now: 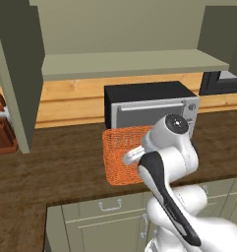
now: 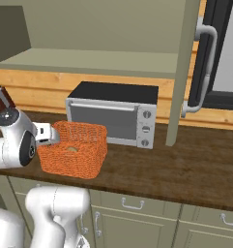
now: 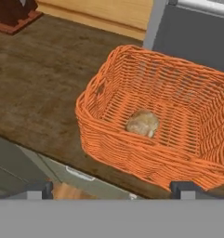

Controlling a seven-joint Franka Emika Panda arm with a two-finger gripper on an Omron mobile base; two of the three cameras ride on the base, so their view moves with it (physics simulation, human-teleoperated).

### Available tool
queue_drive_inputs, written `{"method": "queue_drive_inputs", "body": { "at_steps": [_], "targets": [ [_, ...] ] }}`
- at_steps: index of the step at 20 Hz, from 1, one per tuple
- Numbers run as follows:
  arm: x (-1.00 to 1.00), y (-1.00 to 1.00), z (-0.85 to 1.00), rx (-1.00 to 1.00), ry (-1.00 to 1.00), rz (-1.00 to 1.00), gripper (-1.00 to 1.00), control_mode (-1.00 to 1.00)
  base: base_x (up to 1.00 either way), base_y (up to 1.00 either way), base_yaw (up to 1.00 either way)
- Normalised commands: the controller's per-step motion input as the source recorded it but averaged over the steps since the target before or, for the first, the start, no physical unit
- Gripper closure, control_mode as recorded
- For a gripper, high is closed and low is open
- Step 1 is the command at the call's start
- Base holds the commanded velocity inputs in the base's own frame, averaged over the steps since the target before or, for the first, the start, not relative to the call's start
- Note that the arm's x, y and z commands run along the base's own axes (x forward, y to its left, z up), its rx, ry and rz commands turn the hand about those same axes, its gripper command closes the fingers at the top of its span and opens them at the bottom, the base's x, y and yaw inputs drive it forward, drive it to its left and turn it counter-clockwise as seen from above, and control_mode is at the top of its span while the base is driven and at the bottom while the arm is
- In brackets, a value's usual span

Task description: Open the cabinet, pick up the bread from the cabinet and place it in the basket. Then move the basket to the dining counter.

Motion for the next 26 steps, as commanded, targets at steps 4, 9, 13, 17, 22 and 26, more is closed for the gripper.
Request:
{"method": "queue_drive_inputs", "body": {
  "at_steps": [4, 9, 13, 17, 22, 26],
  "targets": [
    [0.15, 0.12, 0.10, -0.23, 0.20, 0.02, -1.00, -1.00, 0.00, 0.00, 0.00],
    [0.29, 0.24, -0.02, -0.22, 0.27, 0.00, -1.00, -1.00, 0.00, 0.00, 0.00],
    [0.21, -0.02, -0.13, 0.00, 0.00, 0.00, -1.00, -1.00, 0.00, 0.00, 0.00],
    [0.35, -0.02, -0.15, 0.00, 0.06, 0.00, -1.00, -1.00, 0.00, 0.00, 0.00],
    [0.41, 0.00, -0.22, 0.00, 0.06, 0.01, -1.00, -1.00, 0.00, 0.00, 0.00],
    [0.26, 0.00, -0.36, 0.00, 0.03, 0.09, -1.00, -1.00, 0.00, 0.00, 0.00]
  ]
}}
